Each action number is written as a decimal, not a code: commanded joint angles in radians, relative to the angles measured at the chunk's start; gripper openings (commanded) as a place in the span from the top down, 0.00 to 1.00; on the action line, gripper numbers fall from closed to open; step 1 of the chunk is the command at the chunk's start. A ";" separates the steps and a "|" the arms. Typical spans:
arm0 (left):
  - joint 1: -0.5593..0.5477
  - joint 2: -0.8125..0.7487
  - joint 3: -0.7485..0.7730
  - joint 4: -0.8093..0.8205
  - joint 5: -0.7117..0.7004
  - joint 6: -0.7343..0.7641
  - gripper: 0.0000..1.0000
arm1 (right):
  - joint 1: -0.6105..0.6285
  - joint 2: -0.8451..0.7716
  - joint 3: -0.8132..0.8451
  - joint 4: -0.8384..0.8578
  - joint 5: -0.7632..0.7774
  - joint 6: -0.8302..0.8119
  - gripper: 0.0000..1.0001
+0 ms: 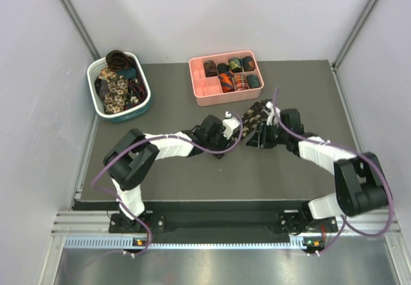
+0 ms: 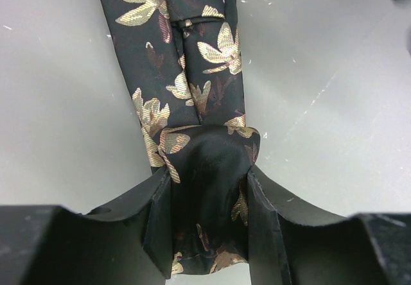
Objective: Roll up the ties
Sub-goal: Roll the tie
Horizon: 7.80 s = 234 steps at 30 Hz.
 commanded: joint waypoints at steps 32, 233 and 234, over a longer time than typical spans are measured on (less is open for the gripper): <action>-0.074 0.095 0.054 -0.416 -0.019 -0.189 0.82 | 1.218 0.391 0.419 -0.197 1.542 -0.586 0.46; -0.048 -0.062 -0.115 0.001 -0.059 -0.091 0.46 | 0.188 0.690 0.625 -0.344 -0.294 -0.284 0.72; -0.054 -0.058 -0.113 -0.002 -0.063 -0.098 0.46 | 0.188 0.690 0.623 -0.344 -0.291 -0.284 0.71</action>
